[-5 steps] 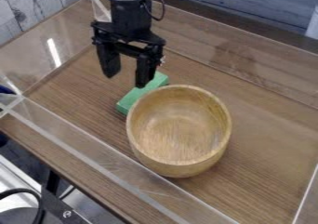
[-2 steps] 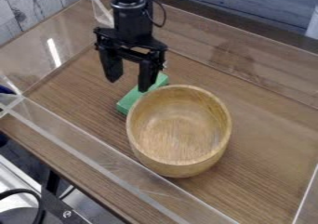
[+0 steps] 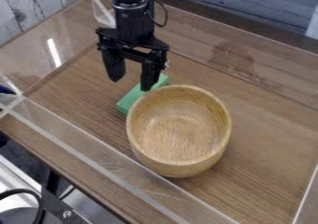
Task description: Put the green block in the brown bowl
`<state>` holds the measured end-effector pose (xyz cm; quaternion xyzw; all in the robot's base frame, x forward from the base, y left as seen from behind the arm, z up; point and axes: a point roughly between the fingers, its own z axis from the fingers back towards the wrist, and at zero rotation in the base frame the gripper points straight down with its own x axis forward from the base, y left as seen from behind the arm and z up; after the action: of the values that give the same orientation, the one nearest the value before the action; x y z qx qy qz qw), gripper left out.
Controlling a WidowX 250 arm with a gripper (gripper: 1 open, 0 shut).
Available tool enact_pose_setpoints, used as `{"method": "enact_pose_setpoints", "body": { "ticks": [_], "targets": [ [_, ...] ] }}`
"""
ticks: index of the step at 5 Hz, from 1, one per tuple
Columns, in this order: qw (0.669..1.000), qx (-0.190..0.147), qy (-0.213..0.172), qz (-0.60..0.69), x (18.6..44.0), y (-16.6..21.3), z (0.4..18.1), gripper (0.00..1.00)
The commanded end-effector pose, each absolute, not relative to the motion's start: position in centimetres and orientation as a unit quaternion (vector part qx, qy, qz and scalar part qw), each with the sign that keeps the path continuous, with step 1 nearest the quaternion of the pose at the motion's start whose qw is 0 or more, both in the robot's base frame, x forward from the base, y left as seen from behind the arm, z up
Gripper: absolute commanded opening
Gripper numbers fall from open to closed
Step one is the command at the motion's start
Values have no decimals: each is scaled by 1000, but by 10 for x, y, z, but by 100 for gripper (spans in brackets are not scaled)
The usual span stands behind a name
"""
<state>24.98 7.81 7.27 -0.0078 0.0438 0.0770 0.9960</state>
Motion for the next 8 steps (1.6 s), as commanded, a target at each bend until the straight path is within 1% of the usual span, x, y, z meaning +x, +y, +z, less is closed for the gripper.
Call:
{"method": "enact_pose_setpoints", "body": {
  "ticks": [1,3,8],
  "targets": [
    [996,-4,21,84,257,84,80,100],
    [996,-3,15,91,258,87,78,100],
    [995,5,13,95,262,86,72,100]
  ]
}}
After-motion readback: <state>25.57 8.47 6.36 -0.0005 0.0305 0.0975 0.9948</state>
